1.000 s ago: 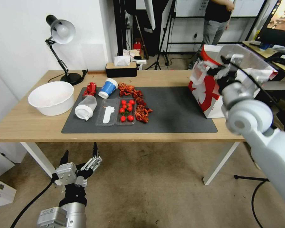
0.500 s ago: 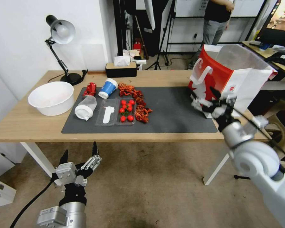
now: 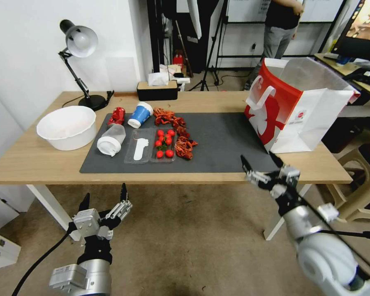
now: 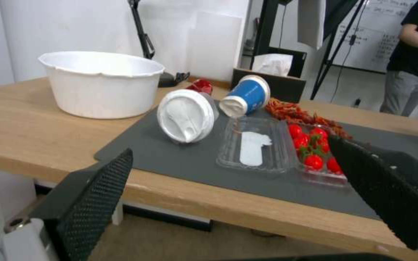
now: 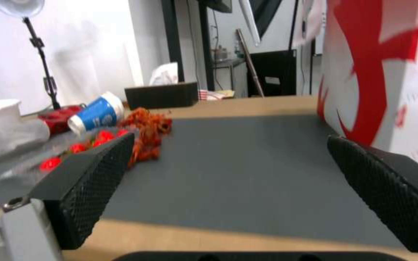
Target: Pick up the trash from the table and place it into the takeout bag.
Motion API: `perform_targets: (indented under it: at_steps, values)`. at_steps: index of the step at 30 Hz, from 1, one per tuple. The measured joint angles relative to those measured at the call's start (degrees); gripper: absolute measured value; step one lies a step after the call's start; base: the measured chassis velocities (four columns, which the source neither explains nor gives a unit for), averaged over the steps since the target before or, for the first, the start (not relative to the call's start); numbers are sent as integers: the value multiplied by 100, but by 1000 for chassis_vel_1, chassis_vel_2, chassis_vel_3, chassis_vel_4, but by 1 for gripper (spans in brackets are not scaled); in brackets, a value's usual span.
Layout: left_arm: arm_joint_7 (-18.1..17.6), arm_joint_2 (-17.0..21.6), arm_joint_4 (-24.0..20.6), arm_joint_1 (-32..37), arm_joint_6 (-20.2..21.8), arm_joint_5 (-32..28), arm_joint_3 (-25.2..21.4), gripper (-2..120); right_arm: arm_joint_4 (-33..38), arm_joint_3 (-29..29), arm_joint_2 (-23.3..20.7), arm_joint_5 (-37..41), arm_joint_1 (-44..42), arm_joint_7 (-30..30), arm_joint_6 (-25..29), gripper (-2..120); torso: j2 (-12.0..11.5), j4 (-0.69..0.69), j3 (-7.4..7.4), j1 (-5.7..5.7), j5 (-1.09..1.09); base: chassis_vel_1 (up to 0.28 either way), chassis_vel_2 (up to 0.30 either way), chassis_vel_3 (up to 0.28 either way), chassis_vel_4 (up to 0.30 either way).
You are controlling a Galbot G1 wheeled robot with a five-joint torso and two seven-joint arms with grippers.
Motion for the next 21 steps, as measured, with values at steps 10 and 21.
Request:
perform_targets:
  at_steps: [10,21]
  values:
    - [-50,105,50,-103,59,-167,-192,100,-123,-215,257,-322,-399,15,254,100,0,2,0,0,1,0,0,0,0]
    - [-157,1149,-35,-465,182,-1155,-1058,100,-286,-539,116,-241,-22,33,207,100,0,4,1,1,0,0,0,0,0]
